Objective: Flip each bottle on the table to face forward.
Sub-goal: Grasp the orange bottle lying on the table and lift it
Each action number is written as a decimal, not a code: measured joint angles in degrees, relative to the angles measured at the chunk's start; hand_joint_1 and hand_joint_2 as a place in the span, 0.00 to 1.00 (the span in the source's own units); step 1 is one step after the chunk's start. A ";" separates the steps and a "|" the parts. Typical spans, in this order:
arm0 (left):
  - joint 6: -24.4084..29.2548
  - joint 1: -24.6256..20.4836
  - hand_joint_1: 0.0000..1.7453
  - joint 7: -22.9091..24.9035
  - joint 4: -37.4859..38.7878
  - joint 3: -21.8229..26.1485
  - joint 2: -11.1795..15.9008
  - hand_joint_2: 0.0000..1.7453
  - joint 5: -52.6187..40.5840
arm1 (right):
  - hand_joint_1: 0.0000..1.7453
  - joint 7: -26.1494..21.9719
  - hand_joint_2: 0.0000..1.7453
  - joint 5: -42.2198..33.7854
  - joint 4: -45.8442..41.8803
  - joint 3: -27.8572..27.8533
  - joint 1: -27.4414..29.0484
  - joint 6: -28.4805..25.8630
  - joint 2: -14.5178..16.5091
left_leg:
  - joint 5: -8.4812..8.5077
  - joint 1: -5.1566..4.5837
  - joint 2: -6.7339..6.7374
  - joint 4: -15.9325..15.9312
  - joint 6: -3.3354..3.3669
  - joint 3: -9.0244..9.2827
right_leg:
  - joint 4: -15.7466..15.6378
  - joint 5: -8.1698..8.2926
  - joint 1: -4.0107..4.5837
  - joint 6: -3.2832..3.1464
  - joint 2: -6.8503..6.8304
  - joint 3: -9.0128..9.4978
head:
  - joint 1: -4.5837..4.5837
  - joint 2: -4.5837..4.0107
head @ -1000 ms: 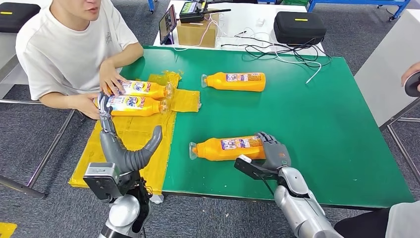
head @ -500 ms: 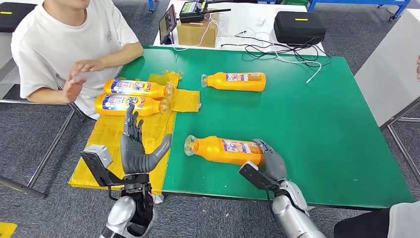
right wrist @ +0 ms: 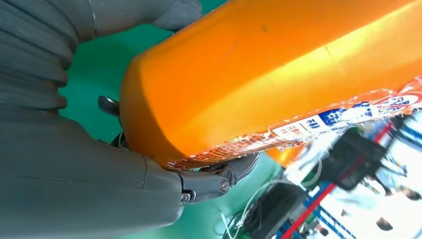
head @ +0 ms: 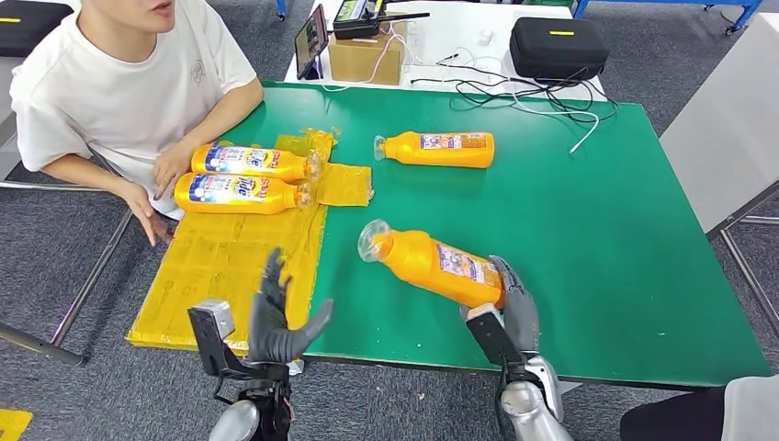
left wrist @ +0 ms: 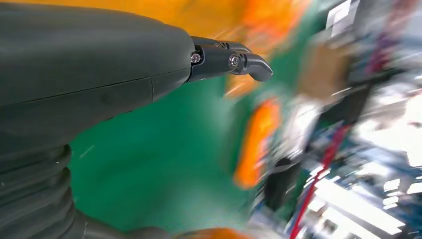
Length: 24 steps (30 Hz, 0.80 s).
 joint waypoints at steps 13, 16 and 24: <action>1.96 2.18 0.00 -3.58 2.55 -2.35 1.75 1.00 7.06 | 1.00 -0.11 1.00 -4.70 -10.36 0.21 4.13 -2.35 1.92 | 0.00 0.00 0.00 0.00 -0.01 -0.03 | 0.00 0.00 -0.01 -0.01 0.00 -0.02 | 0.00 0.01; -0.72 2.04 0.00 -3.63 2.57 -3.80 2.19 1.00 7.20 | 1.00 -0.07 1.00 -4.80 -10.68 0.99 4.14 -0.44 2.13 | 0.00 0.00 0.00 0.00 -0.01 -0.02 | 0.00 0.00 -0.01 -0.01 0.00 -0.02 | 0.00 0.01; -9.60 0.29 0.00 -2.34 2.97 -10.67 3.80 1.00 4.85 | 1.00 0.85 1.00 -3.60 -10.62 8.10 4.34 6.96 3.22 | 0.00 0.02 0.01 -0.01 -0.01 -0.03 | 0.01 -0.01 0.01 -0.01 0.00 -0.04 | -0.01 0.00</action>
